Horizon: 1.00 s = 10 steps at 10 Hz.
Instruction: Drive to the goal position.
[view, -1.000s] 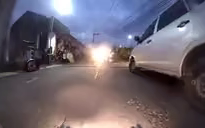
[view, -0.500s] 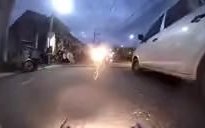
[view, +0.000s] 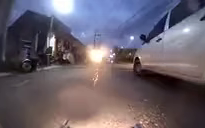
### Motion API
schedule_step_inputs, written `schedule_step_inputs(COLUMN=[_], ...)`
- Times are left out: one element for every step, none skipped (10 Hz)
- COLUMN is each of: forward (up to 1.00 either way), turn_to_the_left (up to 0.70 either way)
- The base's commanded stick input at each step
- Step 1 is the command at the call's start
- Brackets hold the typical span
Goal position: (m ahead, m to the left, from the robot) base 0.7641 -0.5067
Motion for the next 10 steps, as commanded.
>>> schedule_step_inputs(forward=[0.5,0.5,0.5,0.5,0.5,0.5,0.5,0.5,0.5,0.5], turn_to_the_left=[0.0,0.0,0.0,0.0,0.0,0.0,0.0,0.0,0.0,-0.02])
